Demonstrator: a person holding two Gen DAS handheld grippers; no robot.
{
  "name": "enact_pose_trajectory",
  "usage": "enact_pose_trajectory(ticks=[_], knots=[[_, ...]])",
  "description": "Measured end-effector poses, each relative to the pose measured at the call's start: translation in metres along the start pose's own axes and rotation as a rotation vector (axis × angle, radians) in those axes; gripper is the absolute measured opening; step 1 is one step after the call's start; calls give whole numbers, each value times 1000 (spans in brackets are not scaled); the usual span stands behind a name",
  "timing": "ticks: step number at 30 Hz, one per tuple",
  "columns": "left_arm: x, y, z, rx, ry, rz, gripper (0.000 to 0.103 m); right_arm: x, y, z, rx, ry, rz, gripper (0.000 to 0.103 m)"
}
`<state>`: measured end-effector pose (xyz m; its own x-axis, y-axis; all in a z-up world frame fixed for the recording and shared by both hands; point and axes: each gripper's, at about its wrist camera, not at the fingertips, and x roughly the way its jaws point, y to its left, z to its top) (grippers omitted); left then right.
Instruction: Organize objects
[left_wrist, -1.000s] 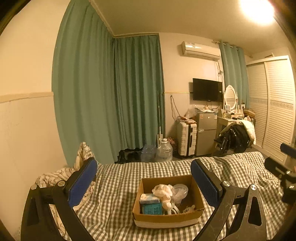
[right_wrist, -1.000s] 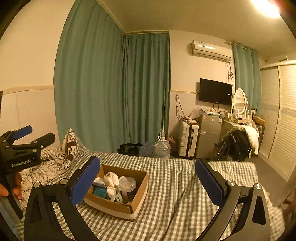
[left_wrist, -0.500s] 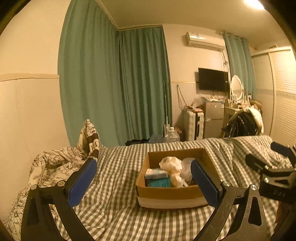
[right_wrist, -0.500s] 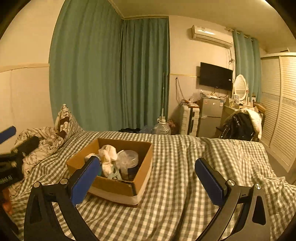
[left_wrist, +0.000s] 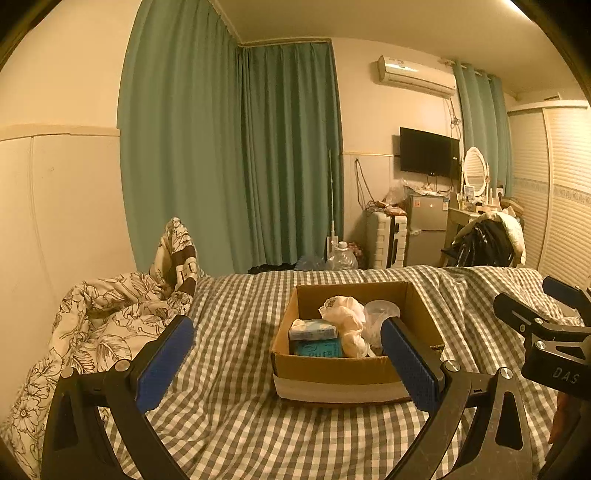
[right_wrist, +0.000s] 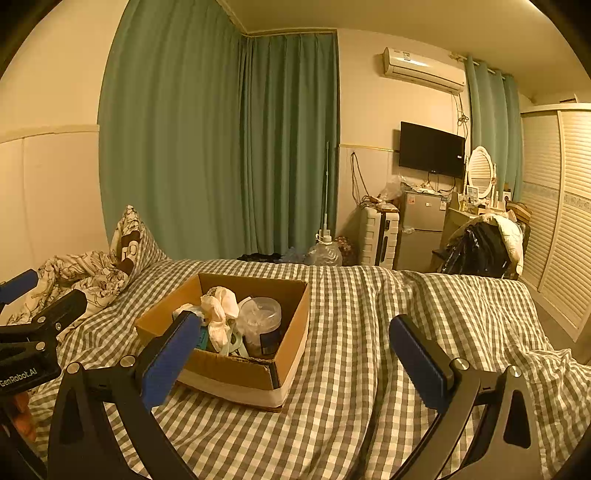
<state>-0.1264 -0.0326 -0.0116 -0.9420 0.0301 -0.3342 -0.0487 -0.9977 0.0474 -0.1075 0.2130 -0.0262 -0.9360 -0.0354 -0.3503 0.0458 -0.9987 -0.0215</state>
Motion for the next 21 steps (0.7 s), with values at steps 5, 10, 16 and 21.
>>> enact_pose_trajectory(ticks=[5, 10, 16, 21], knots=[[3, 0, -3, 6, 16, 5, 103, 2, 0, -1, 0, 9, -2, 103], [5, 1, -4, 7, 18, 9, 103, 3, 0, -1, -1, 14, -5, 103], [4, 4, -4, -2, 12, 9, 103, 5, 1, -2, -5, 22, -11, 103], [4, 6, -3, -13, 14, 11, 103, 5, 2, -3, -5, 23, -13, 103]])
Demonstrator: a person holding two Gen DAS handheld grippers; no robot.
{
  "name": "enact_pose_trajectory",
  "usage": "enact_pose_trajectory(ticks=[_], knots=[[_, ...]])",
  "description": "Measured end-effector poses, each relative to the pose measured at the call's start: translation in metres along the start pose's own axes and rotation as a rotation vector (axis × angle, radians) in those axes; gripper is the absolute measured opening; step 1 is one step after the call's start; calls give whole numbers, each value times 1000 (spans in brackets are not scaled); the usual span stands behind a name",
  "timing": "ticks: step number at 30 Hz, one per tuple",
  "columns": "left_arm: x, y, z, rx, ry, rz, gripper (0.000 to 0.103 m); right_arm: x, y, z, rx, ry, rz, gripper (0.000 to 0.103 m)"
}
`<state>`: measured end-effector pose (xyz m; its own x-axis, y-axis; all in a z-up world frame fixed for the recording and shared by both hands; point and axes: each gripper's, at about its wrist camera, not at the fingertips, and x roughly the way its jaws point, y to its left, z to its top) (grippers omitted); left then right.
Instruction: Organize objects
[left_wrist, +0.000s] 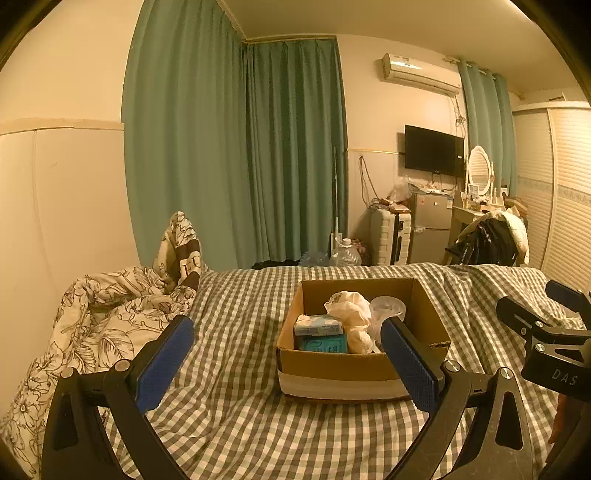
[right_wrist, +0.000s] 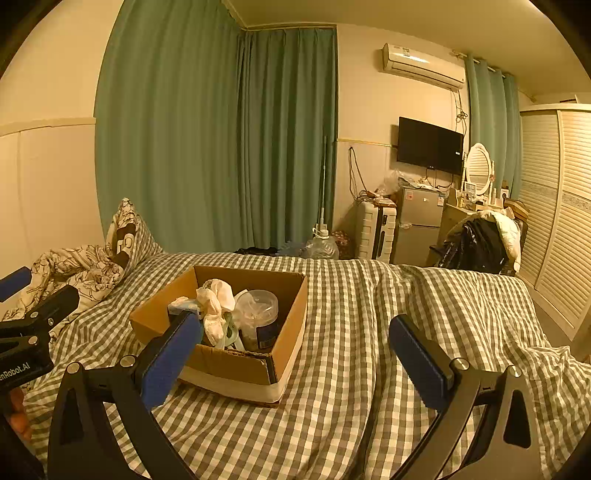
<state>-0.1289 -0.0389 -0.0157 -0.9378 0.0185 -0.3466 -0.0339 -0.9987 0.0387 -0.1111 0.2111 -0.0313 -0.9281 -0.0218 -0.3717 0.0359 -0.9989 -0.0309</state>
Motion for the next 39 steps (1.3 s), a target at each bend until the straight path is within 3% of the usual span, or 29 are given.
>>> enact_pose_trajectory(ticks=[39], knots=[[0, 1, -1, -1, -5, 11, 103, 3, 2, -6, -13, 16, -9, 103]])
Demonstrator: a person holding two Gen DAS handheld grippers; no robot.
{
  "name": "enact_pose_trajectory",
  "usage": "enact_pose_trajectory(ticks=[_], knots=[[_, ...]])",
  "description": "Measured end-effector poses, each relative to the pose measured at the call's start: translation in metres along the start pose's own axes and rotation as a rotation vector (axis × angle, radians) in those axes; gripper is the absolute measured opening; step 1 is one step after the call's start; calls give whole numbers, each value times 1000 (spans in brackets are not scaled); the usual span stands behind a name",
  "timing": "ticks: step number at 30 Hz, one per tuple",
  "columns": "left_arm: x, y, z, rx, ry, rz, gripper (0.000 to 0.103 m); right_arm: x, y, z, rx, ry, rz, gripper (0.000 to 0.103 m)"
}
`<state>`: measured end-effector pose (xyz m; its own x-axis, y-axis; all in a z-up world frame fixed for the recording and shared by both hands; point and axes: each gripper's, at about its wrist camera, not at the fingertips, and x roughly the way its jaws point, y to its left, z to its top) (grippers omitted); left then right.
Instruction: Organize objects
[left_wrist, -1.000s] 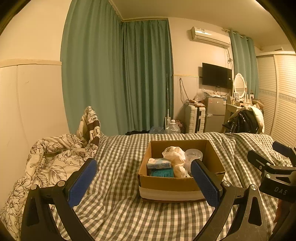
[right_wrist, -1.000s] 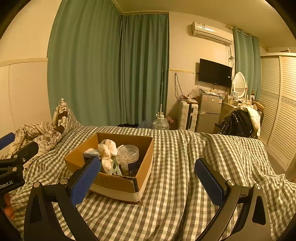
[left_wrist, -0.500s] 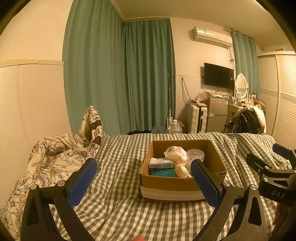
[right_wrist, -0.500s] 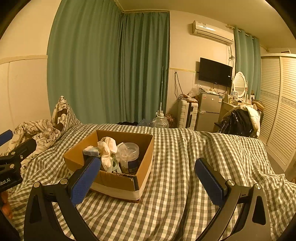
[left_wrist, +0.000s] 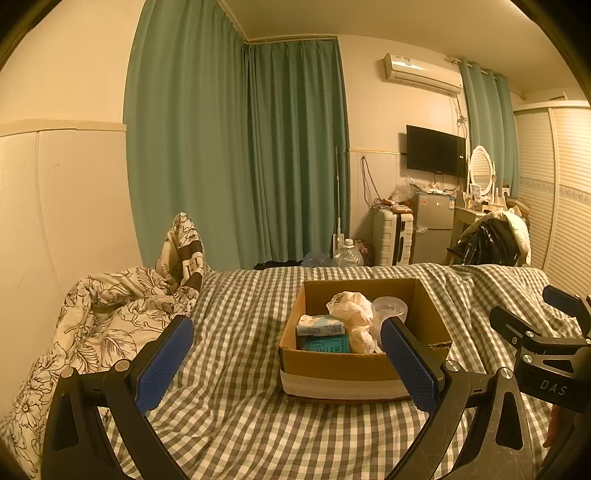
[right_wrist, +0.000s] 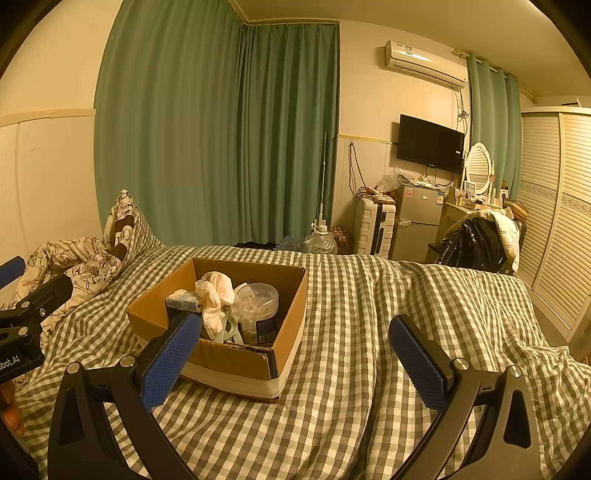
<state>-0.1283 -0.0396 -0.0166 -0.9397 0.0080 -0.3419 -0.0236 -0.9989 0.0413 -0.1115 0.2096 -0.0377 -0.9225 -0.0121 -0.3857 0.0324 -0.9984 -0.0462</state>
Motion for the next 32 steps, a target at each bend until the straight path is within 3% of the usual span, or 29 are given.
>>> enact_pose_trajectory(ticks=[32], knots=[[1, -2, -1, 18, -5, 1, 103, 3, 5, -6, -10, 16, 1, 103]])
